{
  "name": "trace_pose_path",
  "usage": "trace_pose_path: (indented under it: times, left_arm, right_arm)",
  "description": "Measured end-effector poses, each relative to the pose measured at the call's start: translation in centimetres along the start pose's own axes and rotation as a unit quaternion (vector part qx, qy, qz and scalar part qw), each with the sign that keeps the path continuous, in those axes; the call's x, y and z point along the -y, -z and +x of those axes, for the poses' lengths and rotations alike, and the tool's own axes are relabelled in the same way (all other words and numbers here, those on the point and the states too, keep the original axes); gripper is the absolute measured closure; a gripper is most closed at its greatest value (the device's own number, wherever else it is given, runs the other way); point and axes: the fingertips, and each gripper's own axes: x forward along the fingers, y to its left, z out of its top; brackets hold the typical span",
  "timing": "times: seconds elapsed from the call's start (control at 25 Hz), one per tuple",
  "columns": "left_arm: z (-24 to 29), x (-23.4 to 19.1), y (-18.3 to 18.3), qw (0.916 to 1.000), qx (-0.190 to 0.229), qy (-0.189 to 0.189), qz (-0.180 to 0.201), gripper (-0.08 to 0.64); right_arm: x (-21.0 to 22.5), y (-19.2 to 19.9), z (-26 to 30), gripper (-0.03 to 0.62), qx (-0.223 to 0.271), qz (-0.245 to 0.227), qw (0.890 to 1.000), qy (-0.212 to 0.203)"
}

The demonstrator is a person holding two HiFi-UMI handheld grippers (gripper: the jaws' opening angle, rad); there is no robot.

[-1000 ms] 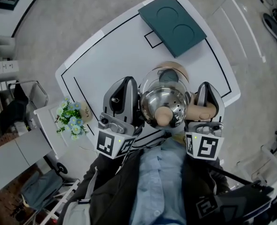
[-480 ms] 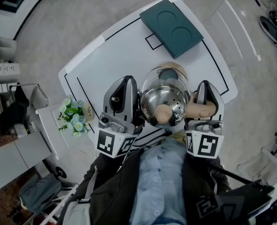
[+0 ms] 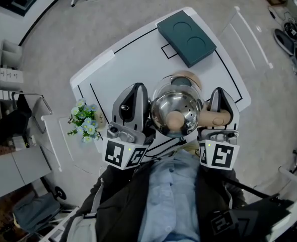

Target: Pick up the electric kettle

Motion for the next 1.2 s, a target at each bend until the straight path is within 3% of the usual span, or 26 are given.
trace_pose_path:
  times: [0.6,1.2]
  left_arm:
    - [-1.4,1.0,-4.0,0.9991,0.039,0.014,-0.001,0.555]
    - [-1.5,1.1,-4.4,0.9991,0.041,0.013,-0.004,0.555]
  right_arm:
    - [-1.0,-4.3,-1.5,0.575,0.037,-0.021,0.999,0.007]
    - [-1.2,-5.1,-1.7,0.575,0.043,-0.027,0.999,0.008]
